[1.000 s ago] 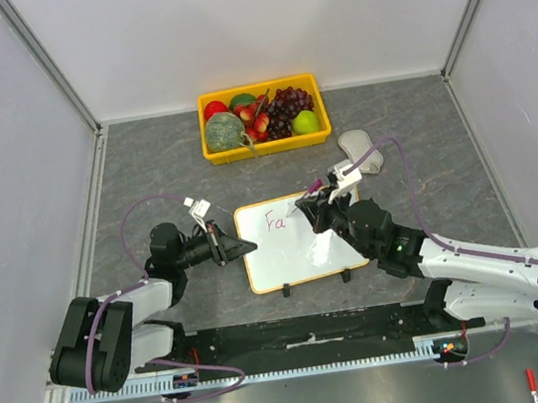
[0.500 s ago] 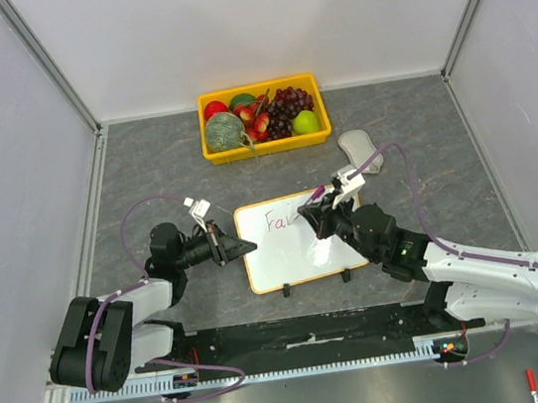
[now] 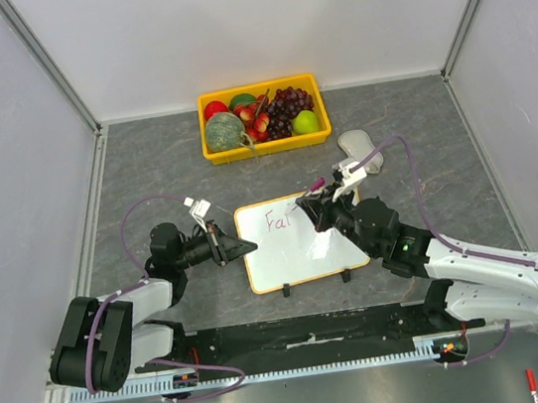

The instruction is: Write a sentence on the whiteboard

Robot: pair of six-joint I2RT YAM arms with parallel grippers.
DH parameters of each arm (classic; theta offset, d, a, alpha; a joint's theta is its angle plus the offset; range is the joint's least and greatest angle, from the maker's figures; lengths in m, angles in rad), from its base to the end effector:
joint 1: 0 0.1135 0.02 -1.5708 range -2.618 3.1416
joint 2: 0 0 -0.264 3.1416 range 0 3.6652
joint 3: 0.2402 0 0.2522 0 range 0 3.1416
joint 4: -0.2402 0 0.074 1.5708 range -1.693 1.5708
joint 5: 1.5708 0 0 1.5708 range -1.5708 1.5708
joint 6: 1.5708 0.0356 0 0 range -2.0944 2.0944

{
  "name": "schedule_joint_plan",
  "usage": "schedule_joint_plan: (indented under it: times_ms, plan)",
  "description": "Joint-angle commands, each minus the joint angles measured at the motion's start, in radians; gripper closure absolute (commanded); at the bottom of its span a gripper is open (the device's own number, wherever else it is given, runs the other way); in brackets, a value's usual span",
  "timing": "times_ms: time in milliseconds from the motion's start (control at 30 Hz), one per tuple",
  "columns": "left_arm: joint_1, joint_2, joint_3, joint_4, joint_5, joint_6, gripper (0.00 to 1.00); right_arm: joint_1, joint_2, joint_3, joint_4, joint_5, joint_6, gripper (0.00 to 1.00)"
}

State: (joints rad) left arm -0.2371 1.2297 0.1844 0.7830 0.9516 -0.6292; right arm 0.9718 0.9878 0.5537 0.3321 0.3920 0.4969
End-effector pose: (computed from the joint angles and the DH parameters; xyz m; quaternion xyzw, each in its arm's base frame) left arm 0.1855 -0.0747 0.1559 0.1360 0.7462 -0.5570 0.3384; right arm 0.1401 0.1810 0.2744 -0.0444 0.7383 0.3332 0.5848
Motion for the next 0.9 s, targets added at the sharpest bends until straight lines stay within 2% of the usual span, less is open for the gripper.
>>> schedule_joint_plan:
  times_ms: [0, 433, 867]
  plan:
    - [0.004, 0.008, 0.009, -0.011, -0.077, 0.079, 0.98, -0.008, 0.028, 0.063, 0.048, 0.027, -0.031, 1.0]
    - [0.002, 0.005, 0.007, -0.011, -0.079, 0.077, 0.98, -0.033, 0.087, 0.031, 0.064, 0.045, -0.021, 1.0]
    - [0.002, 0.007, 0.007, -0.011, -0.079, 0.079, 0.98, -0.035, -0.009, 0.011, 0.035, 0.021, -0.004, 1.0]
